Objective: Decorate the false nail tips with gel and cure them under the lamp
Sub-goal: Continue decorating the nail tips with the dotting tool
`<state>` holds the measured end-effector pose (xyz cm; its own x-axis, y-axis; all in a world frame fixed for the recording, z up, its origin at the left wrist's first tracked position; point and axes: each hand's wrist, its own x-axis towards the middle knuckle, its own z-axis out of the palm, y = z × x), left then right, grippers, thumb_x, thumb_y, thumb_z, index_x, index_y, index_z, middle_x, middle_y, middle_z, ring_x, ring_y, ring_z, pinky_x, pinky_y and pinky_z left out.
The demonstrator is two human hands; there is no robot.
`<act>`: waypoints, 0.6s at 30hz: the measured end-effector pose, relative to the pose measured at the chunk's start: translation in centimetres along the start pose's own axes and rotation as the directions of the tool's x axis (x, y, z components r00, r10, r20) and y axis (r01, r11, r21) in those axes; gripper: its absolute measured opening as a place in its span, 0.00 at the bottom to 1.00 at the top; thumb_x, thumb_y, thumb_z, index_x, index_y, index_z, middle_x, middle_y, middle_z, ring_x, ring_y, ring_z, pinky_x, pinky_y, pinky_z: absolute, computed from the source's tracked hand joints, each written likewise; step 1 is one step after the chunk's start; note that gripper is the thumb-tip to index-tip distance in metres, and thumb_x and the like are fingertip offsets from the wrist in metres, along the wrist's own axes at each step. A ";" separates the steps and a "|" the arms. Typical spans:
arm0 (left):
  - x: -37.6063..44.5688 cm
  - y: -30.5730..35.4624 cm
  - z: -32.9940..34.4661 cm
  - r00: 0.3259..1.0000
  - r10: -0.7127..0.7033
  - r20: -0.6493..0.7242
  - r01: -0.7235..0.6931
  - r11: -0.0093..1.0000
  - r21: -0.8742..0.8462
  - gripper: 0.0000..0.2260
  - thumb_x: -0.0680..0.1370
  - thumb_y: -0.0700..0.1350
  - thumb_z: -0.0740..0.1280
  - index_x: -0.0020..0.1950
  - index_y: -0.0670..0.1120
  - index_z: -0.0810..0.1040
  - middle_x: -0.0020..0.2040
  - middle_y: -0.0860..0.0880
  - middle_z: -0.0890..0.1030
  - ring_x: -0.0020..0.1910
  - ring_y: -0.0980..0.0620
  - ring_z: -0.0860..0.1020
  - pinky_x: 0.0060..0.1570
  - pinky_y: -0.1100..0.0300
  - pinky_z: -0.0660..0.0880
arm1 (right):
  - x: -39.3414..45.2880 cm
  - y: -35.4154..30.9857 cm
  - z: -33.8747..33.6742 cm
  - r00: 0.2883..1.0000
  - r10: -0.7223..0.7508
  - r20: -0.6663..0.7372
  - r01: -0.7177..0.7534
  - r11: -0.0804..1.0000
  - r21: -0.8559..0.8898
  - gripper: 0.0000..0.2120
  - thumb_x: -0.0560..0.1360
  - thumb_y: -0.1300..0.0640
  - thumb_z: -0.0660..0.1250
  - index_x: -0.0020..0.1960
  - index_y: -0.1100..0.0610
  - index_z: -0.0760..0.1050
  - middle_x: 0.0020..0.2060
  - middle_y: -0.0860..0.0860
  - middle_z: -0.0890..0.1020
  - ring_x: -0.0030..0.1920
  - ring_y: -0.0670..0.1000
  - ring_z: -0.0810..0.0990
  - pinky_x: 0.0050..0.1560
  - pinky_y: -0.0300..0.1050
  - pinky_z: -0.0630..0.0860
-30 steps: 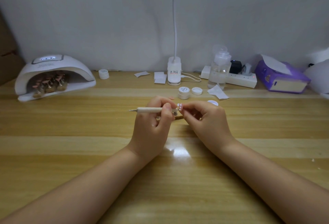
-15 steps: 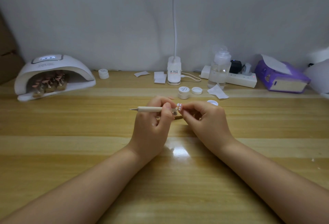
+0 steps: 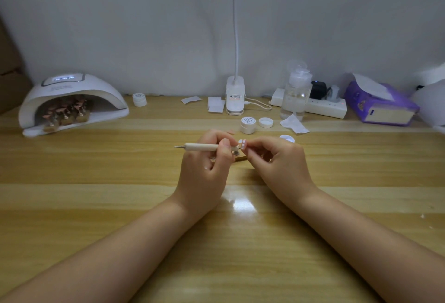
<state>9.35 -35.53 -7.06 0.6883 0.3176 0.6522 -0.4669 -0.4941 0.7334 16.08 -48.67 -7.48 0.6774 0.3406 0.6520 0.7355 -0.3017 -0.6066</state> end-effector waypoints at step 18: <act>0.0 0.2 0.0 1.000 -0.013 0.005 0.013 1.000 -0.001 0.10 0.75 0.51 0.56 0.42 0.51 0.75 0.35 0.53 0.78 0.35 0.52 0.78 0.37 0.54 0.75 | 0.0 0.0 -0.1 1.000 0.003 0.001 -0.003 1.000 0.000 0.04 0.71 0.64 0.72 0.45 0.57 0.83 0.34 0.47 0.82 0.34 0.38 0.75 0.37 0.27 0.68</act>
<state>9.32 -35.65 -6.91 0.6970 0.3204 0.6415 -0.4582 -0.4890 0.7422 16.06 -48.71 -7.43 0.6796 0.3407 0.6497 0.7335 -0.3026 -0.6086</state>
